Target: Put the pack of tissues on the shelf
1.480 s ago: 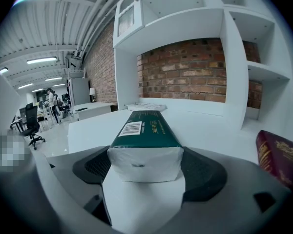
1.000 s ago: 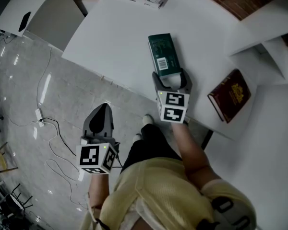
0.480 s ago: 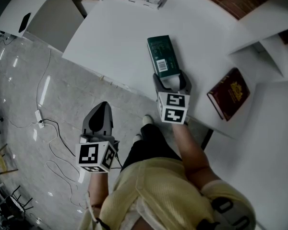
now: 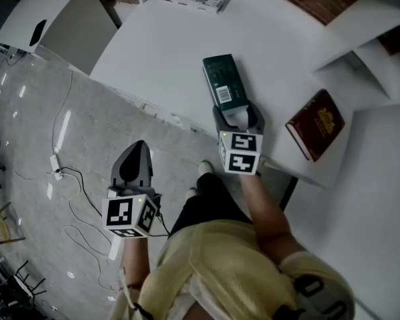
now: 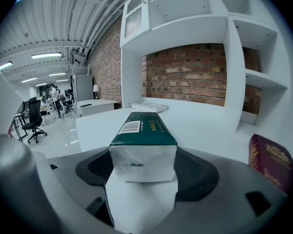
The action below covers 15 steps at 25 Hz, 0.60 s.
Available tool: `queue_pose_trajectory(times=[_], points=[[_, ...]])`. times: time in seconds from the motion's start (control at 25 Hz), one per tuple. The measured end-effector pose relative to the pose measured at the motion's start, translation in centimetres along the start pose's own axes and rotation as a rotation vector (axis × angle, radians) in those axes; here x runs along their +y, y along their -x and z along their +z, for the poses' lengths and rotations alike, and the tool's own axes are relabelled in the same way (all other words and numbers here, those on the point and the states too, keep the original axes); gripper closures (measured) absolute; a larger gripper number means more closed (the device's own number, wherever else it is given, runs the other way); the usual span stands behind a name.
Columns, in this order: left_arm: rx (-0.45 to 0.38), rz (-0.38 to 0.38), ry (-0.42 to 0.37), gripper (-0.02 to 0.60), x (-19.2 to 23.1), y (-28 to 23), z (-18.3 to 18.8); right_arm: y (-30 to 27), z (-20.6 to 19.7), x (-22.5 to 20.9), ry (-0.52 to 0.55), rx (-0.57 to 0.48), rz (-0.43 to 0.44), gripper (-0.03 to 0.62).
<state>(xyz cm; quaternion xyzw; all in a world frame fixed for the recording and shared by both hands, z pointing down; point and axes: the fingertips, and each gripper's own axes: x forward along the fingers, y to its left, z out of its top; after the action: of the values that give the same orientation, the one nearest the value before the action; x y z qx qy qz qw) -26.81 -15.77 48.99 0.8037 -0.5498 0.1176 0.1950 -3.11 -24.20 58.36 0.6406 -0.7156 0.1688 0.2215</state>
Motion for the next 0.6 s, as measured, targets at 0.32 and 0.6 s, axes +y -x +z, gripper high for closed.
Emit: queue_pose_trajectory(times=[0.32, 0.6], points=[[-0.033, -0.007, -0.007, 0.58, -0.2, 1.9, 0.2, 2.9, 1.2, 0.9, -0.005, -0.048, 0.015, 0.22], [-0.075, -0.012, -0.042, 0.58, -0.6, 3.9, 1.2, 5.9, 1.9, 1.5, 0.017, -0.08, 0.03, 0.22]])
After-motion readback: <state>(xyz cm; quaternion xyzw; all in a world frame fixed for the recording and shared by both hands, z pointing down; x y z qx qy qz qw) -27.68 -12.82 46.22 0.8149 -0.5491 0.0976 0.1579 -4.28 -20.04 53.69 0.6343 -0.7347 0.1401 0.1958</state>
